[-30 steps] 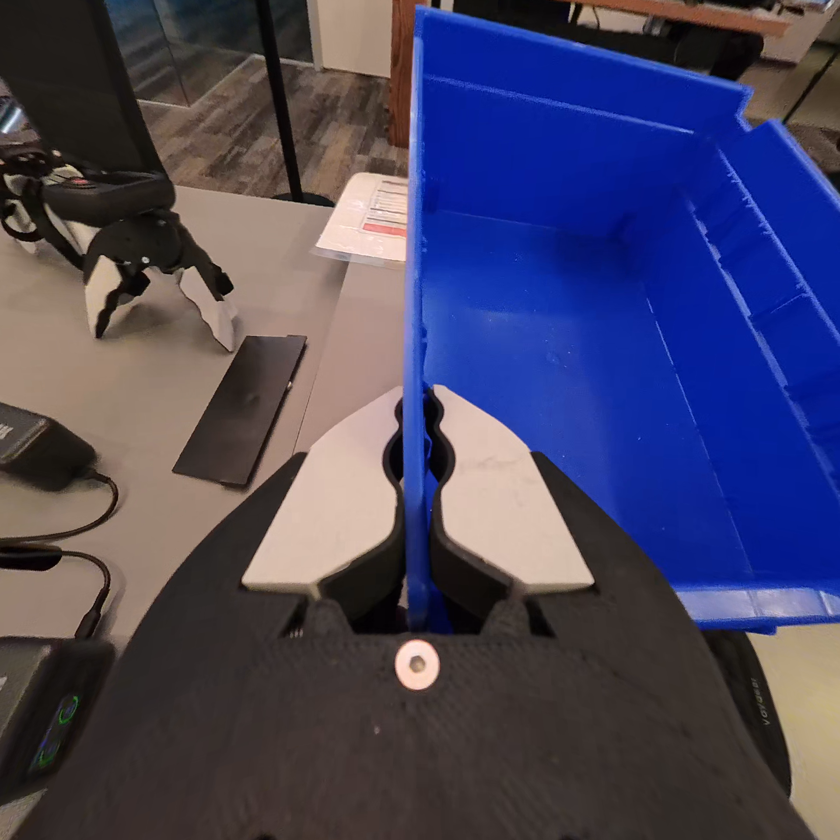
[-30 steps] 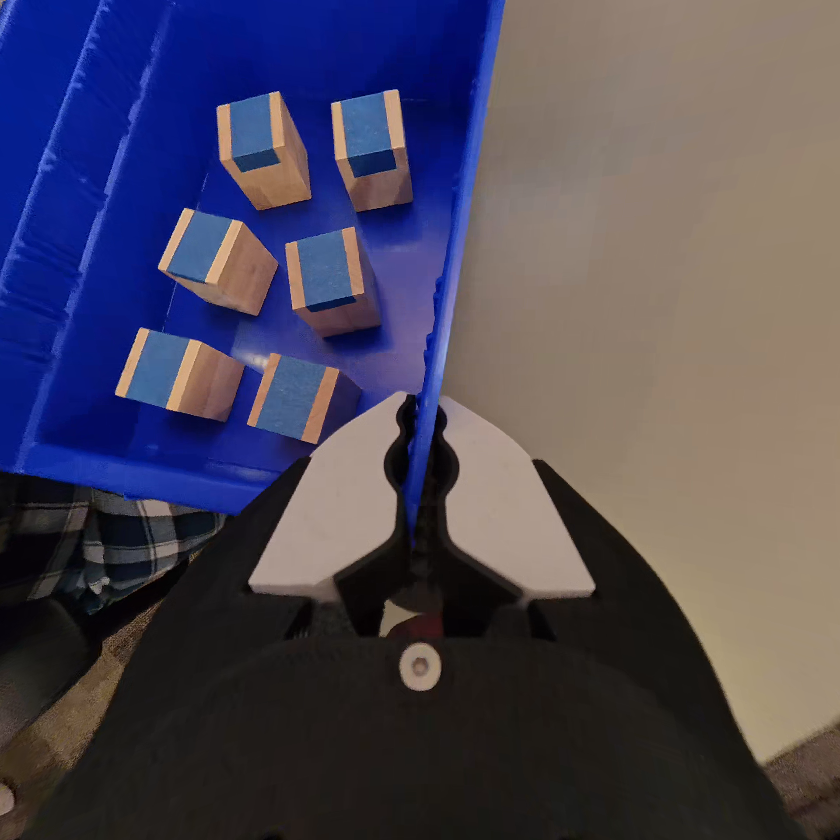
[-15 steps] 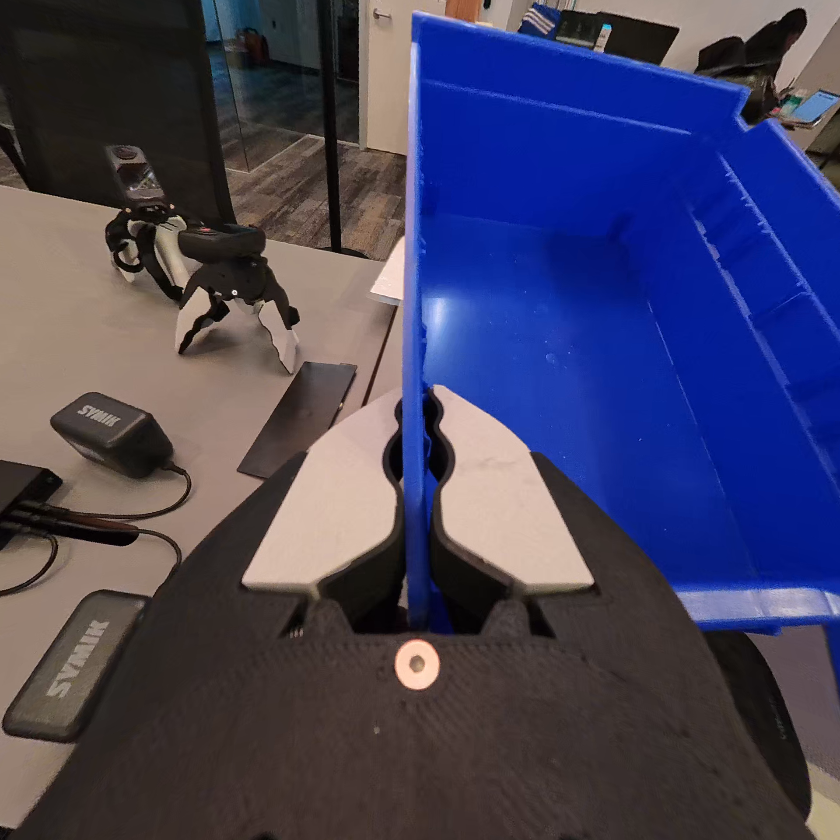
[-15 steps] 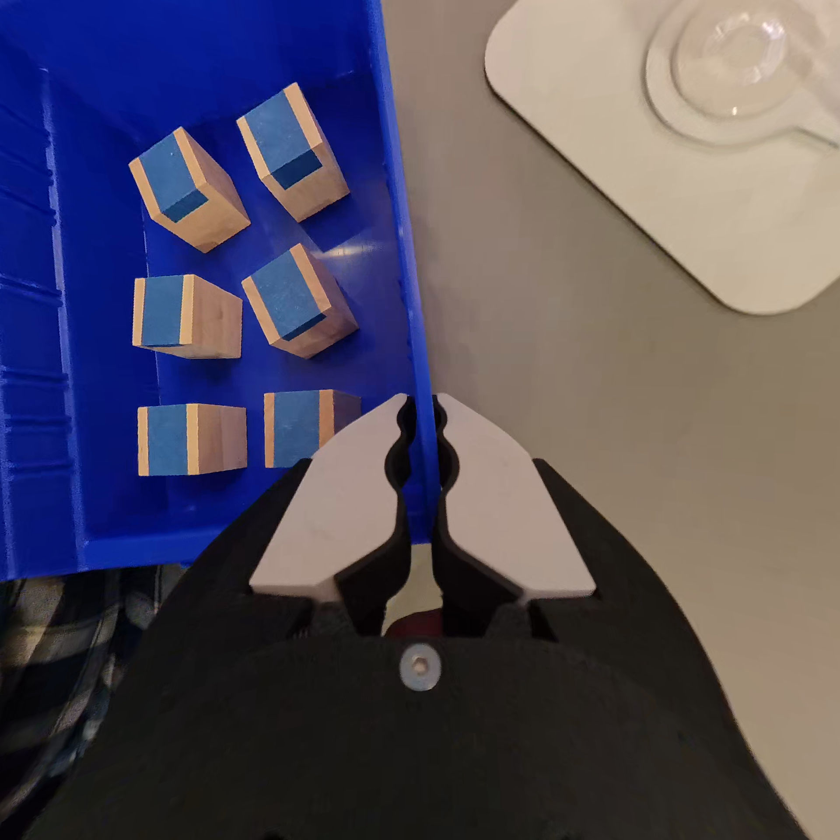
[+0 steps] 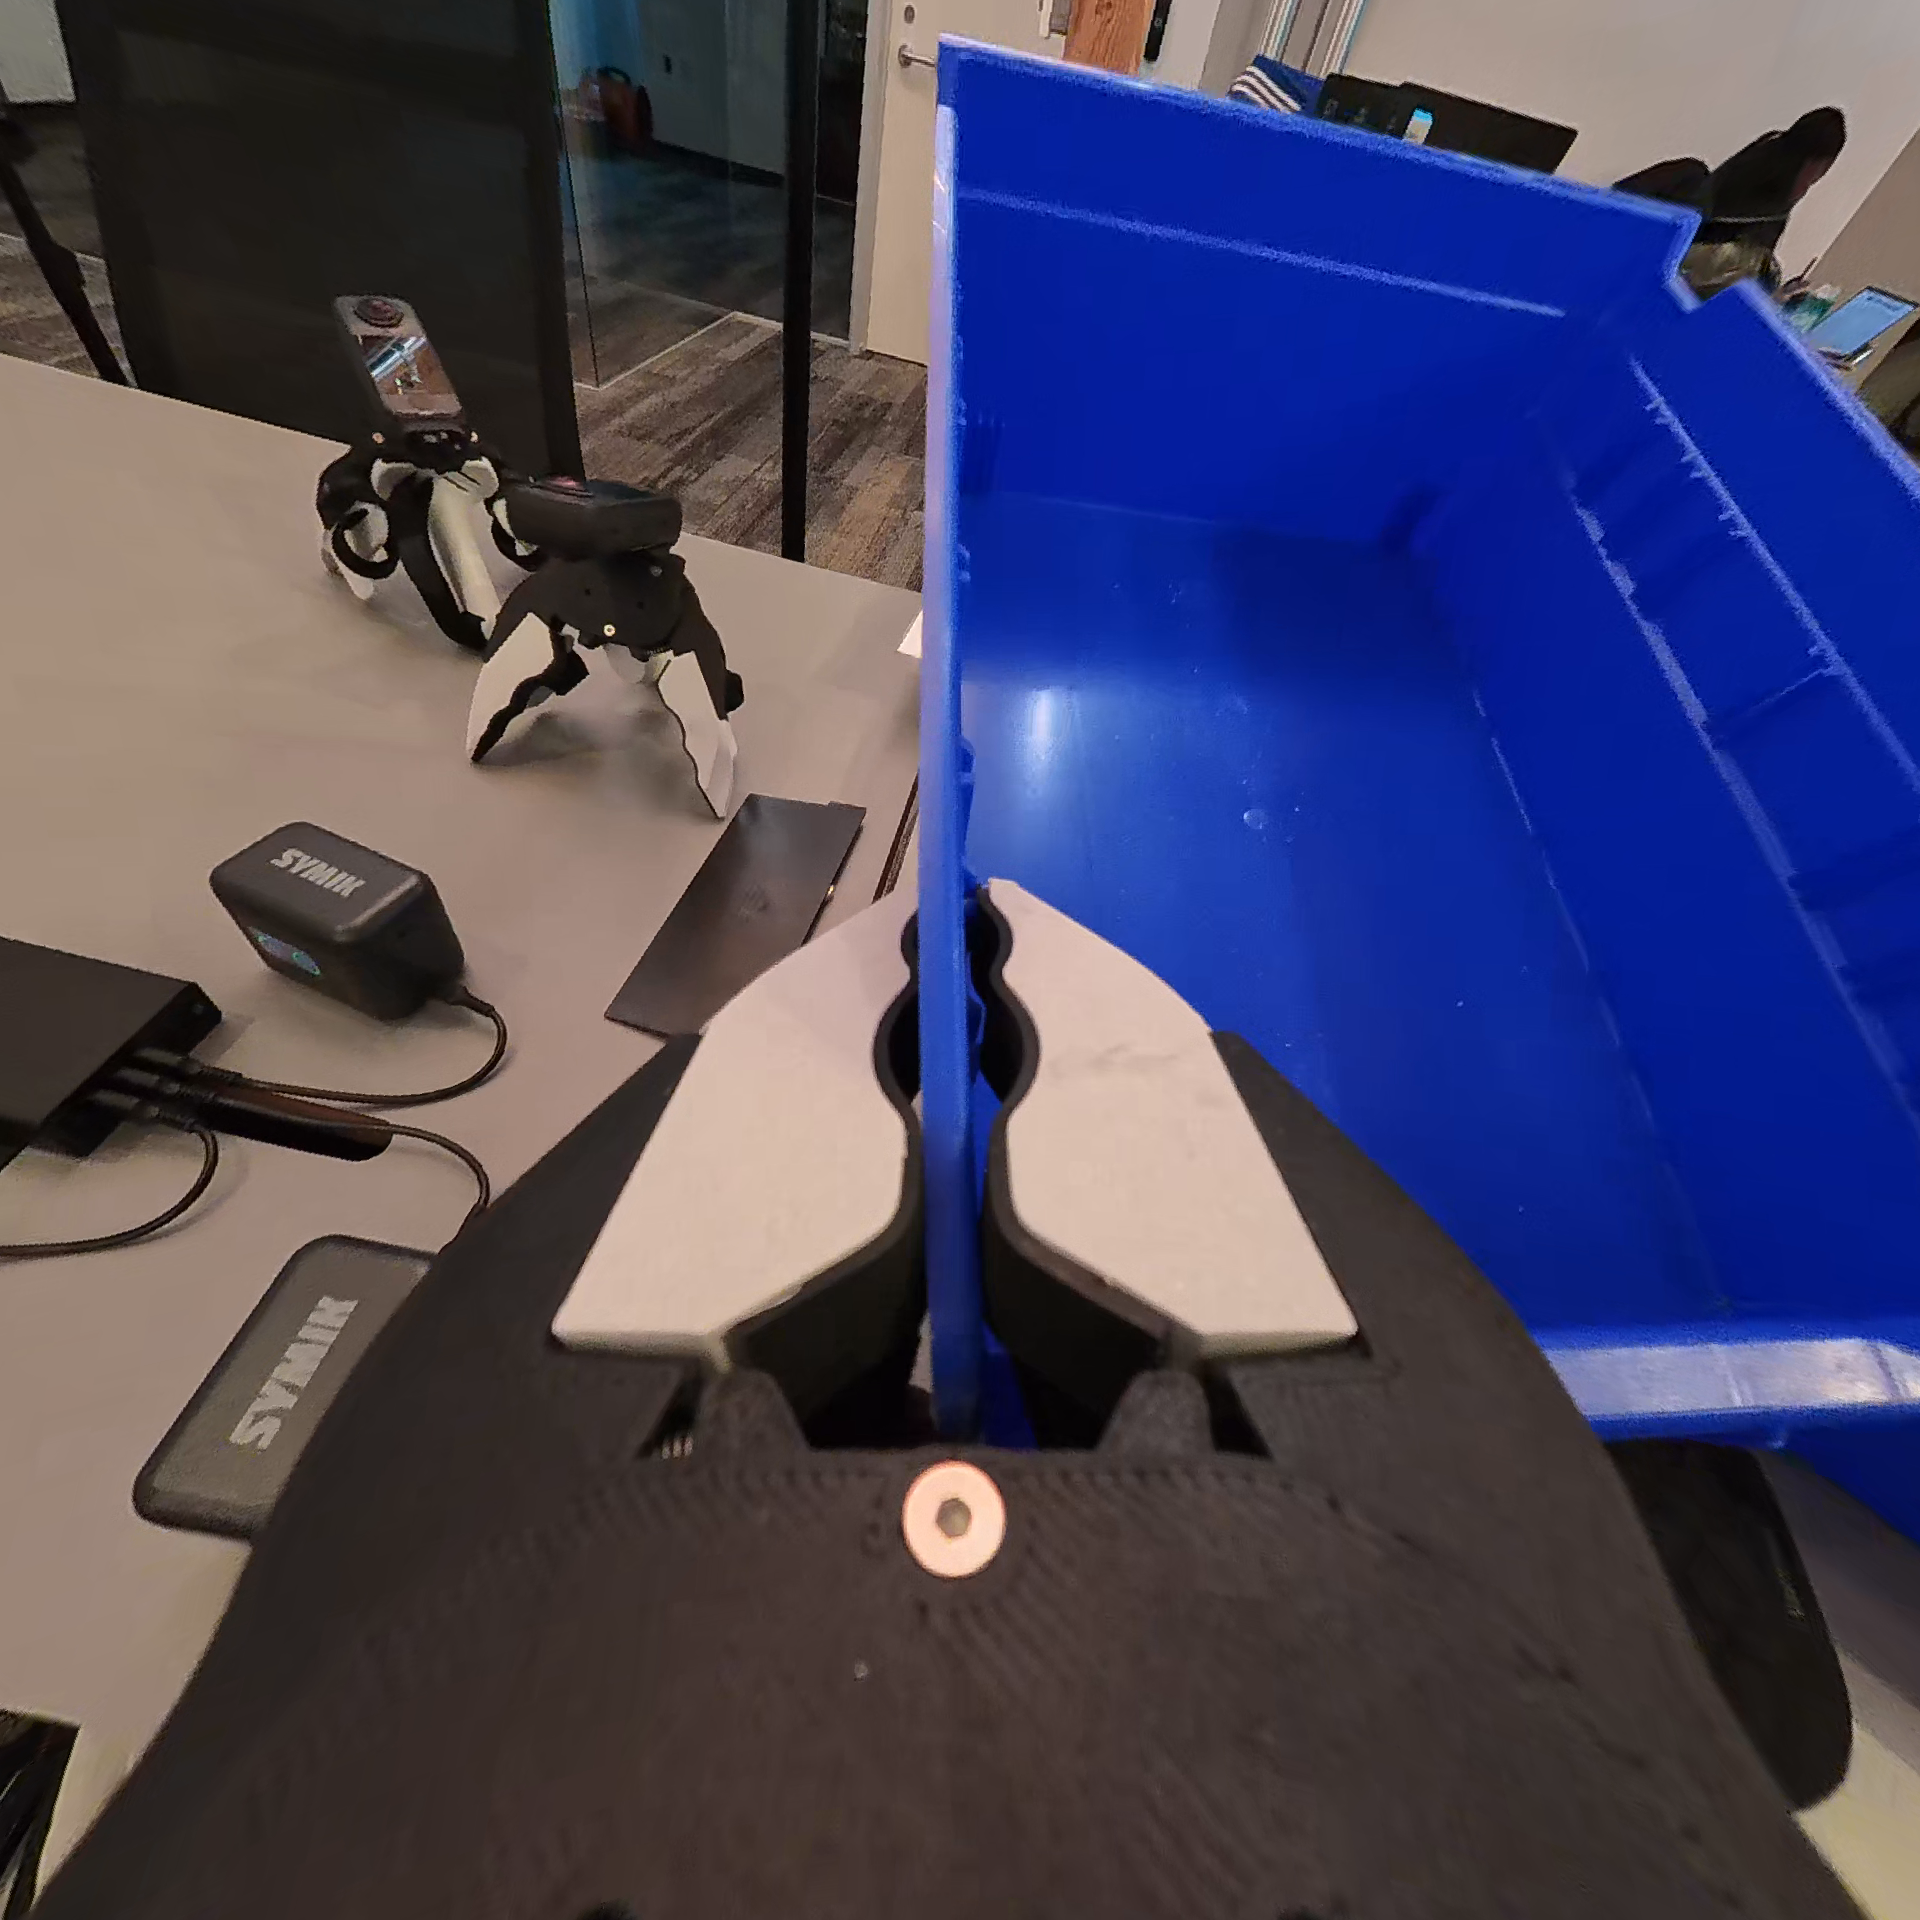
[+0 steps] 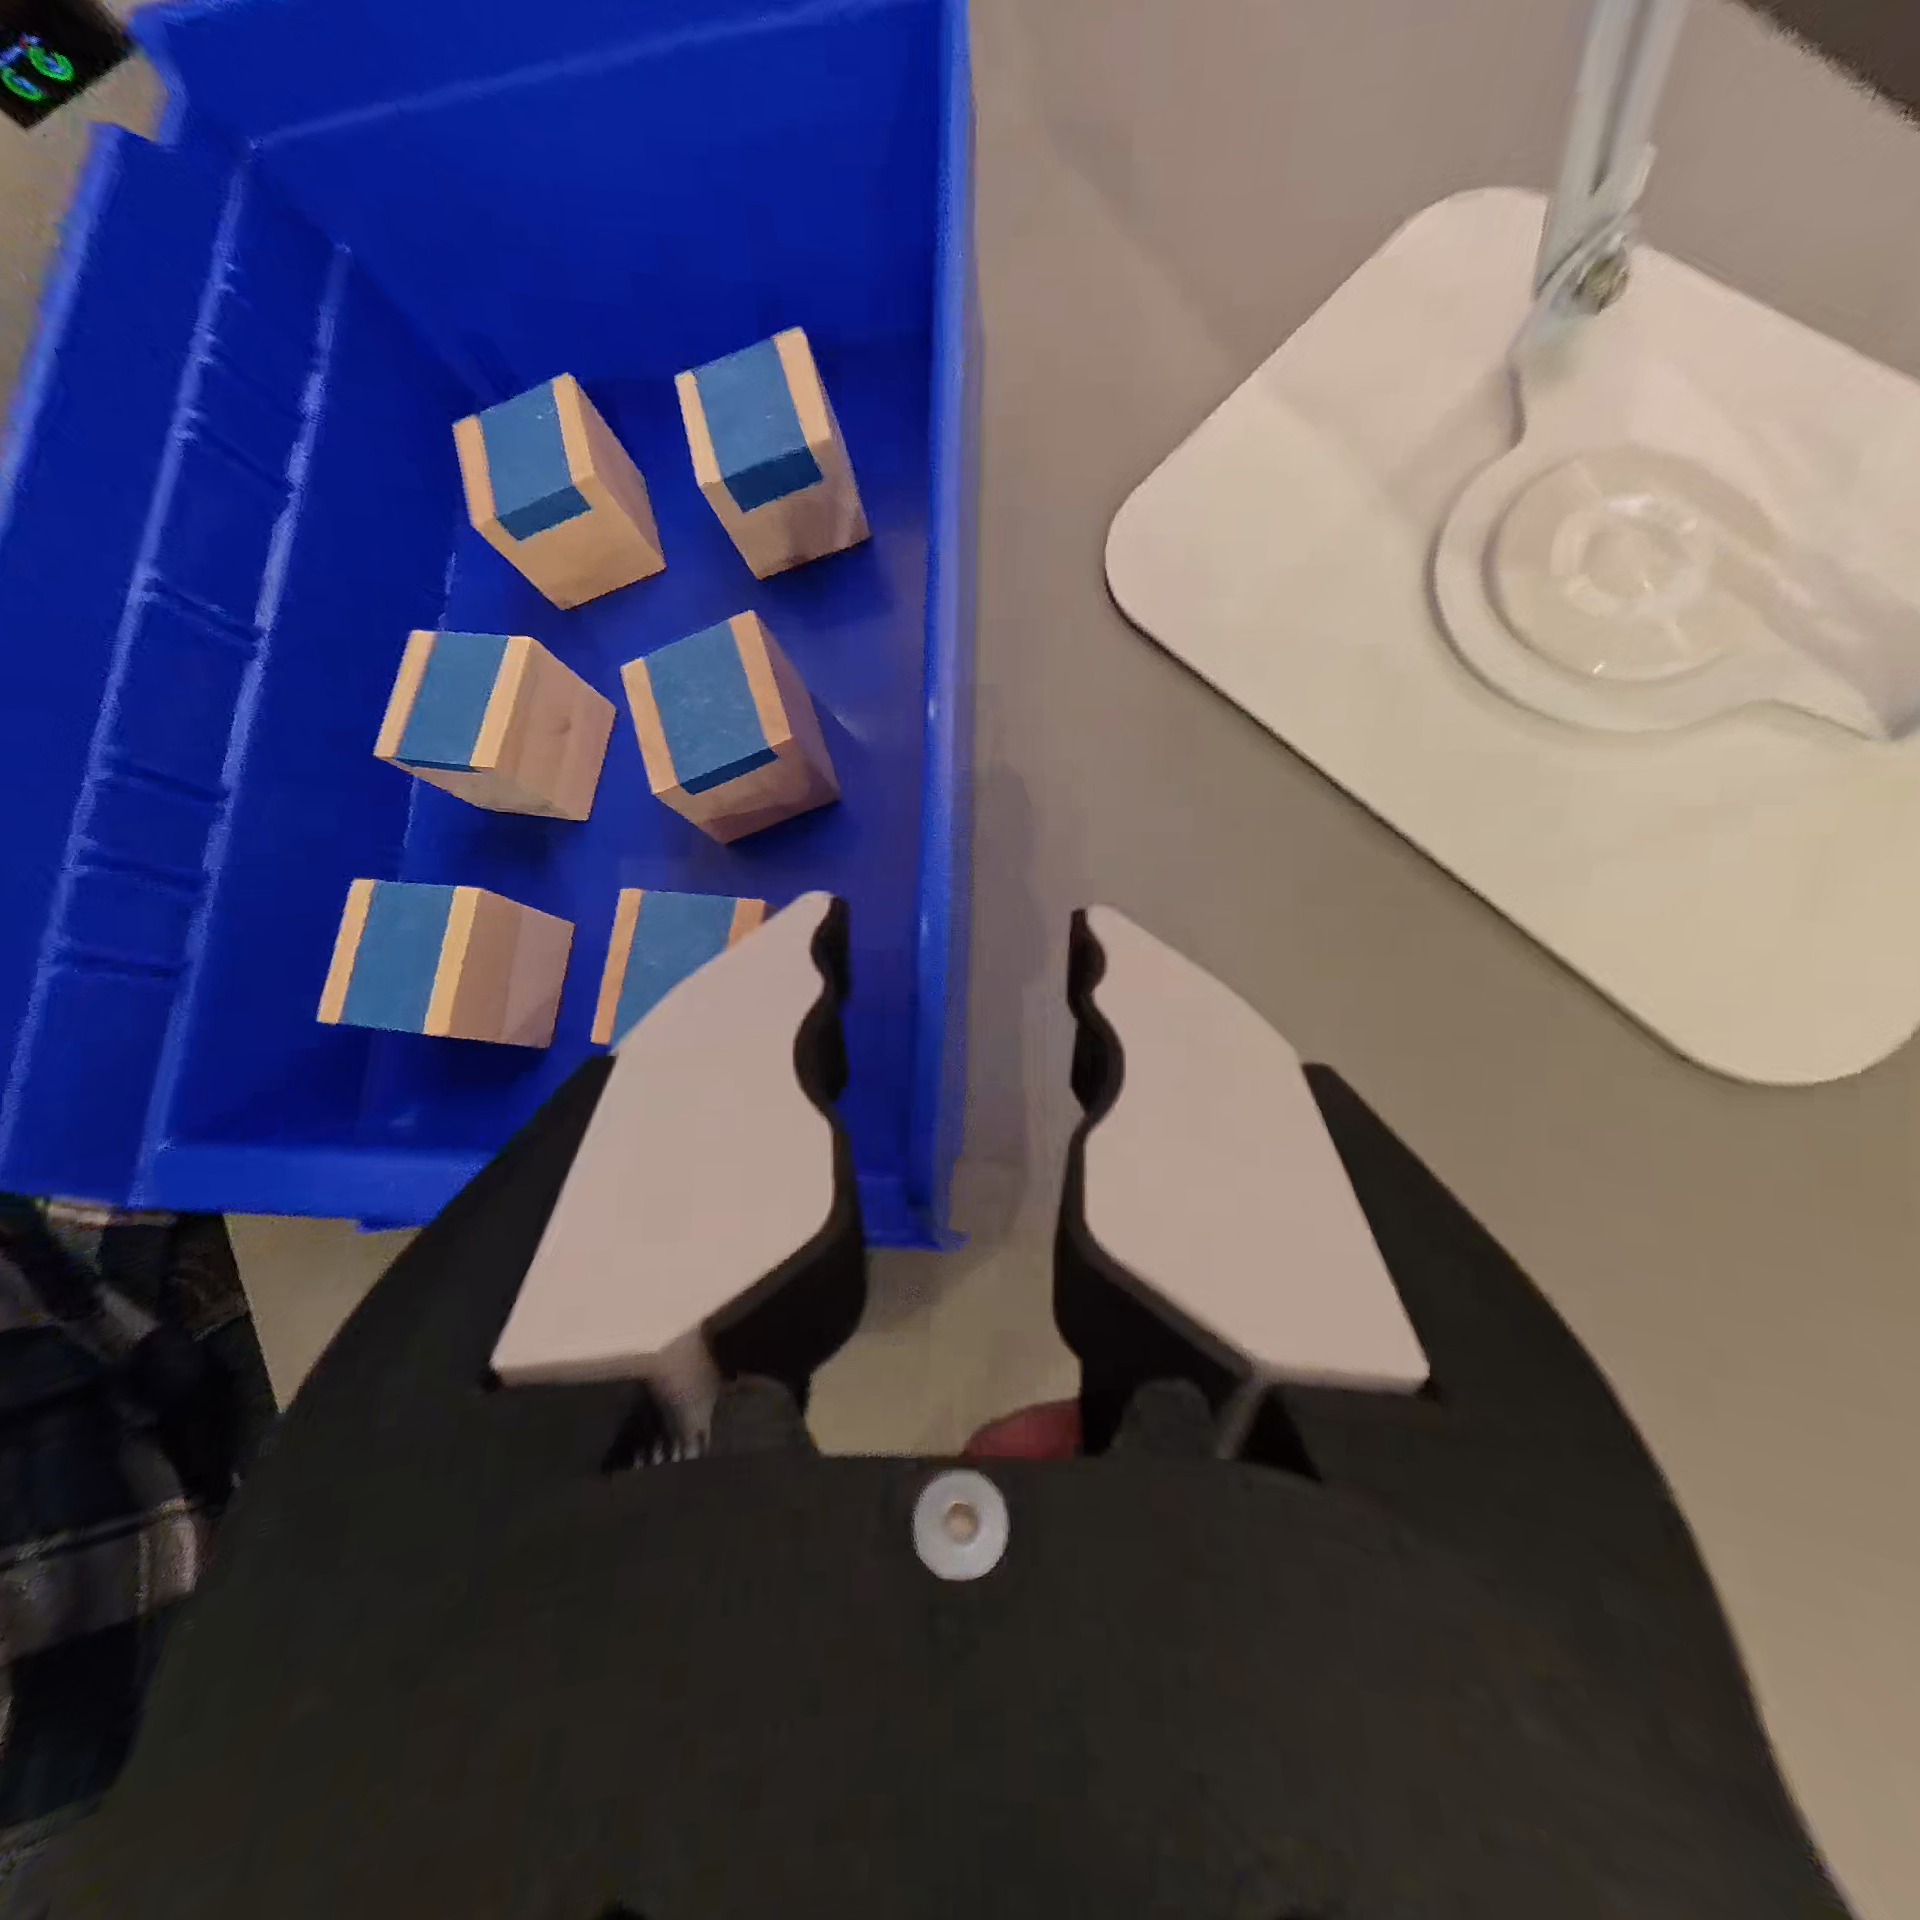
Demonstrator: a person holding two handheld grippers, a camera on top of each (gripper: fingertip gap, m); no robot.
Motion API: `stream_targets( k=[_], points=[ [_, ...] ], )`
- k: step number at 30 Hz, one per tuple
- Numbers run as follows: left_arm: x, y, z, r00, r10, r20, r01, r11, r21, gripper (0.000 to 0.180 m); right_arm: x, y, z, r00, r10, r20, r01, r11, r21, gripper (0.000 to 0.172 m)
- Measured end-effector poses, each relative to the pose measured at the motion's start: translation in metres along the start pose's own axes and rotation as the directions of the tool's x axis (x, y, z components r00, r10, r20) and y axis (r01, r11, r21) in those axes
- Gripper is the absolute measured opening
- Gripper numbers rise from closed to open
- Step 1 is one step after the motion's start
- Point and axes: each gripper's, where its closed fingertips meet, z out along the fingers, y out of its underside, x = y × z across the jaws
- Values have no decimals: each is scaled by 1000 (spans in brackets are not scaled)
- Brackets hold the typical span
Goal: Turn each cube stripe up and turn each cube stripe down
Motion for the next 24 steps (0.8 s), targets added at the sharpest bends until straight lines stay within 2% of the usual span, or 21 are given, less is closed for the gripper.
stream_targets(
  k=[2,4,6,7,9,12,14,18,24],
  points=[
    [-1,1,-5,1000,5,1,-5,1000,-1,6,-3,-12,-20,995,-96,13,95,993,71,45],
    [-1,1,-10,1000,9,3,-9,1000,2,5,-29,-16,-44,943,-325,77,315,941,121,46],
    [-2,1,-14,1000,9,4,-9,1000,2,5,-52,-7,-59,836,-543,81,535,839,99,58],
    [-3,1,-16,1000,8,6,-8,1000,2,6,-65,3,-61,771,-626,115,623,779,71,57],
    [-4,1,-19,1000,6,10,-6,1000,6,5,-88,25,-53,659,-725,200,736,676,24,59],
    [-4,0,-22,1000,-1,13,0,1000,12,5,-100,58,-23,522,-803,288,848,524,-77,59],
    [-3,-2,-23,1000,0,13,-1,1000,18,5,-98,73,-4,465,-824,324,884,451,-122,59],
    [-1,-4,-24,1000,-3,5,2,1000,26,5,-99,82,20,423,-829,366,906,403,-133,37],
    [-6,-5,-25,1000,-25,0,25,999,38,5,-102,62,40,415,-835,361,909,393,-136,33]
  ],
)
